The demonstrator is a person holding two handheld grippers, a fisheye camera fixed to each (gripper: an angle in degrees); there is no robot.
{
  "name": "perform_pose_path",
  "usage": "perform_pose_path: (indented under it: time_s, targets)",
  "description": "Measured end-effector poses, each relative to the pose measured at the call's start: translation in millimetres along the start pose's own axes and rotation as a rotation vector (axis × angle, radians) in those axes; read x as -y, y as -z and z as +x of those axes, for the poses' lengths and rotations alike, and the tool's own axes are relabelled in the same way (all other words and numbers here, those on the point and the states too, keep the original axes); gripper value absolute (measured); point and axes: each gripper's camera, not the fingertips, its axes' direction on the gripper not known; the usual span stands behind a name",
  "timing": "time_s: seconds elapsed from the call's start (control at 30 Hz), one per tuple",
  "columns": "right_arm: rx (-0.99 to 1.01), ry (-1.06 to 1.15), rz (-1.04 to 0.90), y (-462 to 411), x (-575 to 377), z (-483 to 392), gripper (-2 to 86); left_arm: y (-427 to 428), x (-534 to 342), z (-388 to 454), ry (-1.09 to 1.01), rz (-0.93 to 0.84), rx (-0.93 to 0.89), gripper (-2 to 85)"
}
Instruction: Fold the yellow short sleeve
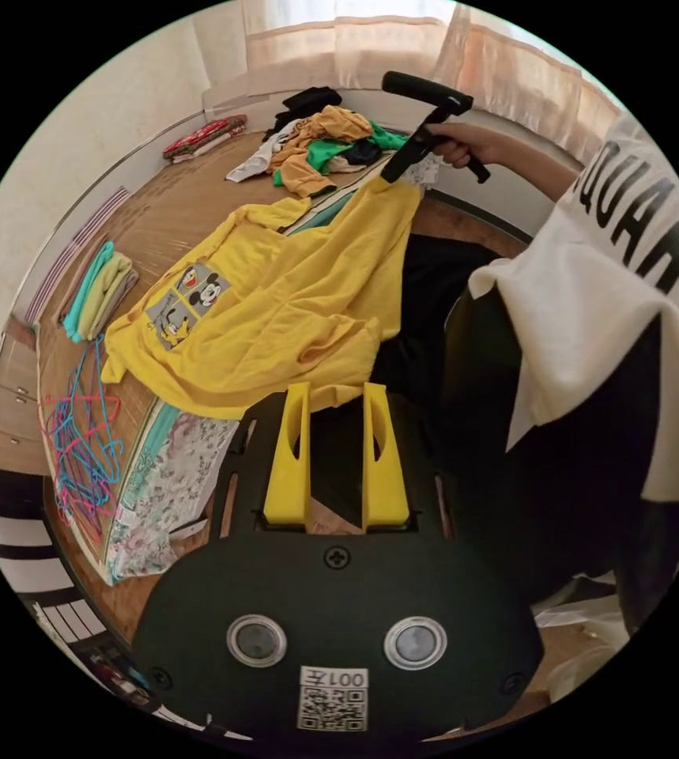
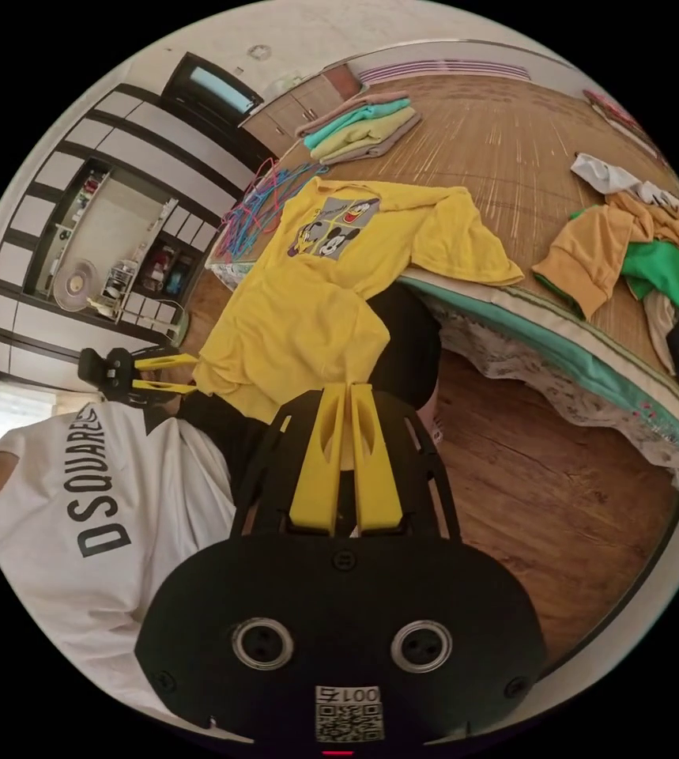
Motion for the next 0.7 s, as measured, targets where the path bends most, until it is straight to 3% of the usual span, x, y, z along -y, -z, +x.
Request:
perform_pose_path:
  time_s: [0.17,0.3,0.43,0.7]
  targets:
    - [-0.109,0.022,-0.047,-6,-10,-9,0.6,13,8,2,-0.056,-0.015,-0.008,9.3]
    - [-0.045,-0.010,0.008,-4,-20,-3,0.7,4,22,2,-0.029,-0.025,-0.036,8.5]
    - [0.016,-0.029,0.075,4,-30,2,0.7,-13,40,6,-0.039,-0.143,0.037,4.9]
    - [0.136,0.034,0.365,59,-72,14,0.4,88,-2,-75,0.163,0.096,-0.161,-0.5]
